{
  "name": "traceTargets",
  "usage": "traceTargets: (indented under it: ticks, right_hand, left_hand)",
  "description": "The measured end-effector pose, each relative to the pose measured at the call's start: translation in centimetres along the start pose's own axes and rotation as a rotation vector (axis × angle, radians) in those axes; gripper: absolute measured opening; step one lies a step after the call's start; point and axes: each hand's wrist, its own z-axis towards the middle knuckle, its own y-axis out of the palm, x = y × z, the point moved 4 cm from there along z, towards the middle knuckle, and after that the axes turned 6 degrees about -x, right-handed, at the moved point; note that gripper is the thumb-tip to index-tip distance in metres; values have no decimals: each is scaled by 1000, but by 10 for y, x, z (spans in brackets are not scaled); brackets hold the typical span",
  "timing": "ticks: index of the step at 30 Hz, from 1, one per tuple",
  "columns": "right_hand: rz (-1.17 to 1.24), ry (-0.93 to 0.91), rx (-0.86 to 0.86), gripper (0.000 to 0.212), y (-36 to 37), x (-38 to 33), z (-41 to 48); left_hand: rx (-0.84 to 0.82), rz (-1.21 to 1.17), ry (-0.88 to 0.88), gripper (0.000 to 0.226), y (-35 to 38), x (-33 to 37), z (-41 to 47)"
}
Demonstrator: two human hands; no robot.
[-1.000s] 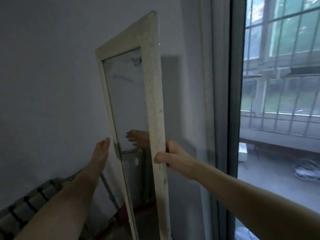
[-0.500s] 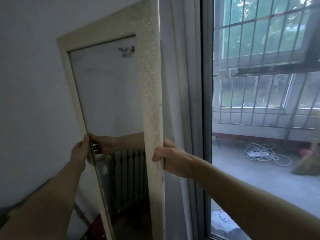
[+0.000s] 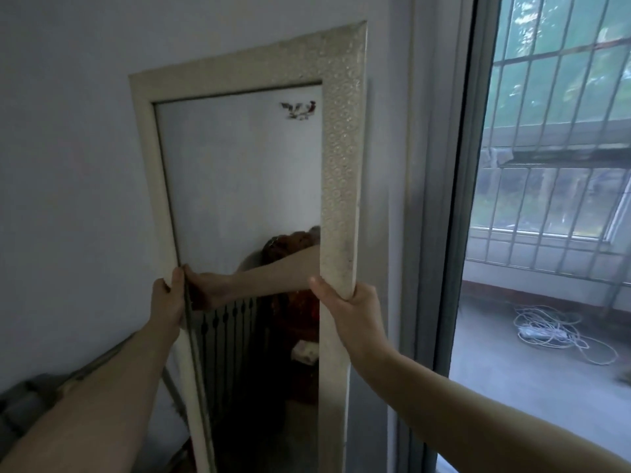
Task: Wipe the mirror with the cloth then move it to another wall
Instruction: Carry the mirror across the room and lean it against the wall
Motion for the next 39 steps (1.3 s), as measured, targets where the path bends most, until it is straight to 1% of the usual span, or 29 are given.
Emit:
traceTargets:
  ticks: [4, 5, 8, 10, 12, 17, 20, 21, 23, 25, 30, 33, 34, 37, 38, 39]
  right_hand:
    - [23, 48, -31, 50, 24, -1, 2]
    - [15, 50, -29, 51, 29, -2, 3]
    - [-8, 40, -22, 43, 37, -3, 9]
    - [-25, 37, -18, 47, 39, -2, 15]
    - [-31, 39, 3, 46, 40, 1, 18]
    - [-15, 37, 26, 34, 32, 5, 26]
    - [-27, 45, 29, 26, 23, 5, 31]
    - [-29, 45, 28, 25, 19, 5, 33]
    - [-28, 45, 37, 25, 11, 7, 36]
    - [-18, 51, 42, 23, 6, 7, 38]
    - [-13, 68, 30, 21, -1, 9, 43]
    - [9, 58, 16, 17, -3, 8, 44]
    - [19, 55, 18, 15, -4, 8, 45]
    - [24, 51, 27, 11, -6, 9, 46]
    - [30, 47, 32, 10, -7, 9, 47]
    - [33, 44, 38, 10, -7, 9, 47]
  left_hand:
    - [51, -16, 0, 58, -23, -3, 6]
    - [61, -21, -10, 55, -28, -4, 8]
    - [63, -13, 3, 44, -38, -6, 13]
    - [59, -2, 15, 39, -39, -7, 18]
    - [55, 3, 27, 38, -36, -9, 25]
    - [20, -29, 27, 49, -18, -12, 40]
    - [5, -53, 27, 45, -2, -10, 42]
    - [-2, -52, 23, 43, 3, -9, 43]
    - [-20, -65, 10, 56, 9, -10, 41]
    - [-28, -69, -2, 62, 13, -12, 45]
    - [-42, -83, -64, 64, 22, -16, 56]
    - [-74, -143, -82, 66, 26, -14, 57]
    - [-84, -173, -84, 71, 27, -15, 60]
    - [-76, -222, -108, 98, 30, -28, 72]
    - [-69, -220, -102, 96, 33, -32, 75]
    - [-68, -205, -85, 86, 35, -32, 73]
